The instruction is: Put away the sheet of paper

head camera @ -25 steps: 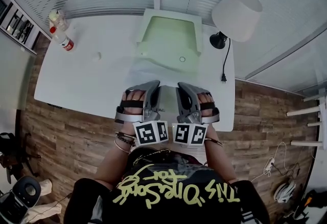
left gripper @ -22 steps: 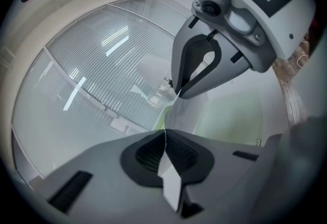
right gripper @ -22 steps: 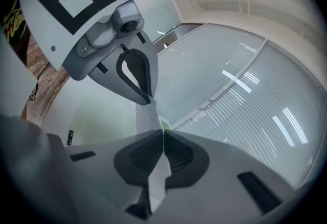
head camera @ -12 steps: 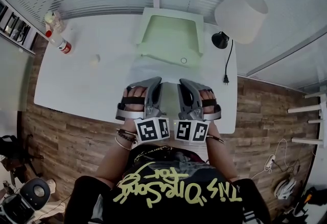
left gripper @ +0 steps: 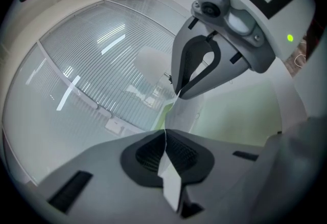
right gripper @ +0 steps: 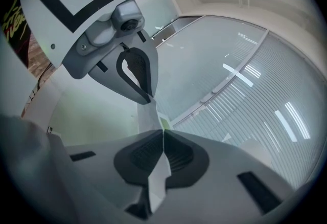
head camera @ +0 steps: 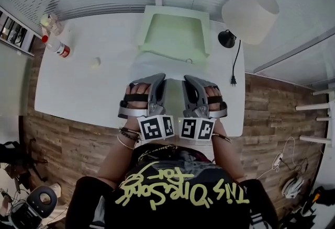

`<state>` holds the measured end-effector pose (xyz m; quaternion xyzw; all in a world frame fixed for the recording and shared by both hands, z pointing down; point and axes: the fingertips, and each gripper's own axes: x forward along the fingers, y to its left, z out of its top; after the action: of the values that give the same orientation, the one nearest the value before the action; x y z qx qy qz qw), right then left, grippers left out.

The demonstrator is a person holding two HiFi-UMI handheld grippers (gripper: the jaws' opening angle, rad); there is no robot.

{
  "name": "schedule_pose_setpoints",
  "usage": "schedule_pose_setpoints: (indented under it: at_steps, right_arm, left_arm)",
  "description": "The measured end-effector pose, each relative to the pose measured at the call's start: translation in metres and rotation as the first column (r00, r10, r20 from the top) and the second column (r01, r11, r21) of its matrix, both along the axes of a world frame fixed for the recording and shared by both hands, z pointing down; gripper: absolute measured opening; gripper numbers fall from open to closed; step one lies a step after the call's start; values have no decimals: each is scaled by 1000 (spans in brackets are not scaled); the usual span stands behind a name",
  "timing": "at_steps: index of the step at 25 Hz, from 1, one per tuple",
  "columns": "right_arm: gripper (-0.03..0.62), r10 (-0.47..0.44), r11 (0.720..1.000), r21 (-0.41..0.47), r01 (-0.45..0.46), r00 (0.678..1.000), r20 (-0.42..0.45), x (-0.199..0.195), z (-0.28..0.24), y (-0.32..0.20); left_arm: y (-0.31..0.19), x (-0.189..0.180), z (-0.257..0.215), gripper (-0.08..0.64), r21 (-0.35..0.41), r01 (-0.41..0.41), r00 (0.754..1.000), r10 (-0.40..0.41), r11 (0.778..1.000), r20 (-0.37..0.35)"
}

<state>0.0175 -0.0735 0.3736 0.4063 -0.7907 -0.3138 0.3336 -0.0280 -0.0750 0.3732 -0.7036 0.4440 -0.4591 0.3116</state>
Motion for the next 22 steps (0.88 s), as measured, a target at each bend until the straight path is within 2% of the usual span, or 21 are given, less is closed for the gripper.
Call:
schedule_pose_setpoints:
  at_steps: [22]
  right_arm:
    - [8,75,997,-28,-75,997,-15,0,7,-26]
  left_arm:
    - [-20,-2,15,8,-57,-75,997,74,996,-10]
